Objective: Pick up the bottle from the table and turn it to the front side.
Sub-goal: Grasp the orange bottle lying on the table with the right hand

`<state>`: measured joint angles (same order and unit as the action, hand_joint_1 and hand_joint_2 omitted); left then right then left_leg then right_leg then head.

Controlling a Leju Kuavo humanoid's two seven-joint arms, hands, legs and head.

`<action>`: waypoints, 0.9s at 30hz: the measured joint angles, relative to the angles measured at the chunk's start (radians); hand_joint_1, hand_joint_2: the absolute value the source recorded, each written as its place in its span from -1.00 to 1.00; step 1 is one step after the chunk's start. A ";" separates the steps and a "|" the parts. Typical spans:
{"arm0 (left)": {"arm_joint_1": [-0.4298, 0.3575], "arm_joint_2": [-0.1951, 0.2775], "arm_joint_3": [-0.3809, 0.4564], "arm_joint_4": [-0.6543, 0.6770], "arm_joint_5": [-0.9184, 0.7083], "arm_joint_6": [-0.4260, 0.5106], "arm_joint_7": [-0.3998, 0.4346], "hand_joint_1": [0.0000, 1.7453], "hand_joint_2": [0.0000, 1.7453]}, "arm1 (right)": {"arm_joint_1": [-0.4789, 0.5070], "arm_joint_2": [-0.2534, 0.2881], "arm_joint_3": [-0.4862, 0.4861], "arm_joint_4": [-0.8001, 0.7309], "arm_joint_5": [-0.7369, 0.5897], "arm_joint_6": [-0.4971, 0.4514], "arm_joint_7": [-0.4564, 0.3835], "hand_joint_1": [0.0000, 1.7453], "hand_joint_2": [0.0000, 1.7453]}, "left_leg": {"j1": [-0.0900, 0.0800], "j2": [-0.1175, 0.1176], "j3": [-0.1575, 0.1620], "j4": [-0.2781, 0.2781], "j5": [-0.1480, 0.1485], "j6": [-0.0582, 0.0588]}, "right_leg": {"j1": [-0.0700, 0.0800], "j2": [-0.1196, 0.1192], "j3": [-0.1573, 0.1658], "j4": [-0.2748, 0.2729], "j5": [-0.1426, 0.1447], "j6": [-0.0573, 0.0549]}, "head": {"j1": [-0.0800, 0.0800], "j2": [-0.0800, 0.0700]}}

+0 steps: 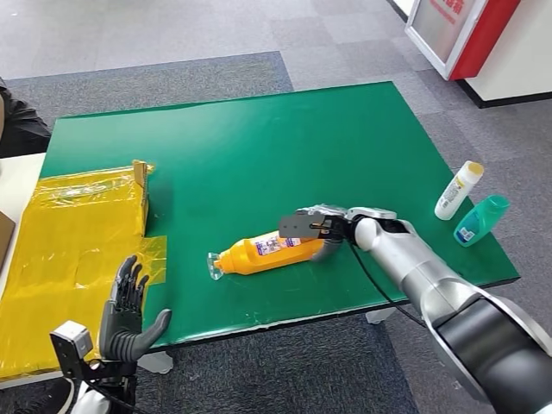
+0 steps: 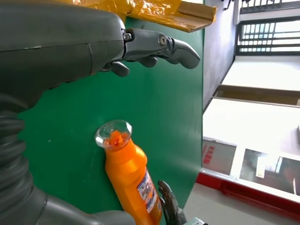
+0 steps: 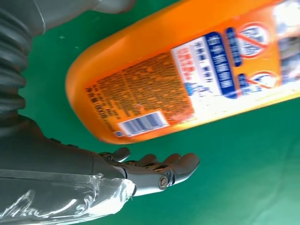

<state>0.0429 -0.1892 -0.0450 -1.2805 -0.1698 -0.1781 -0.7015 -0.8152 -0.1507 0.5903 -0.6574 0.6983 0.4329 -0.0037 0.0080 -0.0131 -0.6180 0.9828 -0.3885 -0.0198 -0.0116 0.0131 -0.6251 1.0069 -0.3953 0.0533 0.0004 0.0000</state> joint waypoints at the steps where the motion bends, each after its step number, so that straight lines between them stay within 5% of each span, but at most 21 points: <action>1: -0.002 0.001 -0.002 0.002 0.000 0.001 0.000 -1.00 1.00 | 0.000 0.007 0.001 0.005 -0.006 -0.004 0.002 -1.00 1.00 | 0.000 0.000 0.000 0.000 0.000 0.000 | 0.000 0.000 0.000 0.000 0.000 0.000 | 0.000 0.000; 6: -0.010 0.003 -0.013 0.012 0.000 -0.001 0.000 -1.00 1.00 | 0.000 0.037 0.005 0.027 -0.018 -0.011 0.018 -0.96 1.00 | 0.000 0.000 0.000 0.000 0.000 0.000 | 0.000 0.000 0.000 0.000 0.000 0.000 | 0.000 0.000; 8: -0.013 0.003 -0.016 0.017 0.001 -0.003 0.000 -1.00 1.00 | -0.001 0.043 0.008 0.037 -0.017 -0.013 0.022 -0.60 1.00 | 0.000 0.000 0.000 0.000 0.000 0.000 | 0.000 0.000 0.000 0.000 0.000 0.000 | 0.000 0.000; 12: -0.016 0.003 -0.023 0.023 0.003 -0.004 0.000 -1.00 1.00 | -0.004 0.046 0.018 0.061 -0.013 -0.020 0.025 0.60 1.00 | 0.000 0.000 0.000 0.000 0.000 0.000 | 0.000 0.000 0.000 0.000 0.000 0.000 | 0.000 0.000; 15: -0.019 0.004 -0.027 0.028 0.005 -0.004 0.000 -1.00 1.00 | -0.008 0.046 0.026 0.078 -0.010 -0.024 0.022 1.00 1.00 | 0.000 0.000 0.001 0.000 0.000 0.000 | 0.000 0.000 0.000 0.000 0.000 0.000 | 0.000 0.000; 27: -0.024 0.008 -0.029 0.039 0.013 0.009 0.000 -1.00 1.00 | -0.014 0.046 0.047 0.102 0.004 -0.075 0.012 1.00 1.00 | 0.000 0.000 0.001 0.000 0.001 0.000 | 0.000 0.000 0.001 0.000 0.000 0.000 | 0.000 0.000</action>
<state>0.0192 -0.1812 -0.0742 -1.2413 -0.1569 -0.1687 -0.7015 -0.8289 -0.1045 0.6373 -0.5555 0.7025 0.3577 0.0079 0.0080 -0.0131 -0.6171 0.9828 -0.3878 -0.0199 -0.0116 0.0132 -0.6246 1.0068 -0.3951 0.0533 0.0004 0.0000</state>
